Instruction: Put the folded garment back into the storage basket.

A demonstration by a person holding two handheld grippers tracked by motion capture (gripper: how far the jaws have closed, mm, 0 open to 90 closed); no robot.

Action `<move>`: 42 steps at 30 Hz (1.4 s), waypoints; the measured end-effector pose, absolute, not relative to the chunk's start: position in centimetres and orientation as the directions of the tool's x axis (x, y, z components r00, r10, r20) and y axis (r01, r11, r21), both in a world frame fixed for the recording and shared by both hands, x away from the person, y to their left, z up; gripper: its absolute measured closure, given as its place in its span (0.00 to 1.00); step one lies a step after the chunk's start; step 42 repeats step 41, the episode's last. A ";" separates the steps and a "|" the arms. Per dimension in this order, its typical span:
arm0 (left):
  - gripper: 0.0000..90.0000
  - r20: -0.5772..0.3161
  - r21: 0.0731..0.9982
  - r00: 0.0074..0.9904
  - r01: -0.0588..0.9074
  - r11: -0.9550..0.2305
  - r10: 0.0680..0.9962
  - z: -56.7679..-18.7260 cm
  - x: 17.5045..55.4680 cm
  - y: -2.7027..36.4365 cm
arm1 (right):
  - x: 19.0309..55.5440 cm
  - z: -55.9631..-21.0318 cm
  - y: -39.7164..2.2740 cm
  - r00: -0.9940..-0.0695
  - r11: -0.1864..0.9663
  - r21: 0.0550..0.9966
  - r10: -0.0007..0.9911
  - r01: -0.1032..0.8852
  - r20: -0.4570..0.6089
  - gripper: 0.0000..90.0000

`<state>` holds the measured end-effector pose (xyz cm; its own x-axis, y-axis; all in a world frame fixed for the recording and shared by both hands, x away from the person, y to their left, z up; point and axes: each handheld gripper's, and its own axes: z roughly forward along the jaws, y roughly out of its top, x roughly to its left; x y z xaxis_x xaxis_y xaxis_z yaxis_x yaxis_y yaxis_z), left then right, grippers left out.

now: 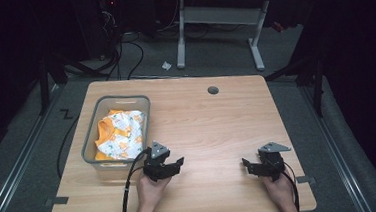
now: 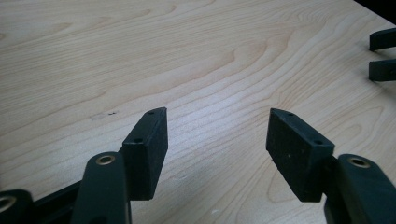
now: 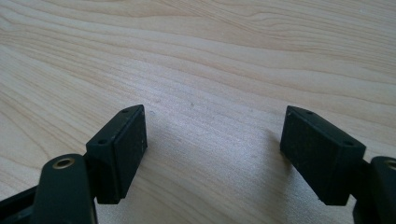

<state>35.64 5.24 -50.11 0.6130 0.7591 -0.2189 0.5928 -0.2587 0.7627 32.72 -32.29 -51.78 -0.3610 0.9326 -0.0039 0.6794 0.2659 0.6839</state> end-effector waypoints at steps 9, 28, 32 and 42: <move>0.43 -0.217 0.750 0.613 0.602 -0.272 0.760 -50.8 35.7 4.7 | 32.7 -51.8 -32.3 -0.361 0.266 0.684 0.933 0.679 -0.004 0.26; 0.40 -0.059 0.730 0.594 0.574 -0.371 0.803 -52.4 35.4 3.8 | 32.7 -51.8 -32.3 -0.361 0.266 0.684 0.933 0.679 -0.004 0.26; 0.37 -0.041 0.726 0.593 0.570 -0.384 0.804 -52.4 35.2 3.5 | 32.7 -51.8 -32.3 -0.362 0.268 0.684 0.932 0.678 -0.006 0.26; 0.35 -0.044 0.725 0.581 0.578 -0.374 0.813 -52.4 35.0 3.6 | 32.7 -51.8 -32.3 -0.362 0.268 0.684 0.932 0.679 -0.005 0.26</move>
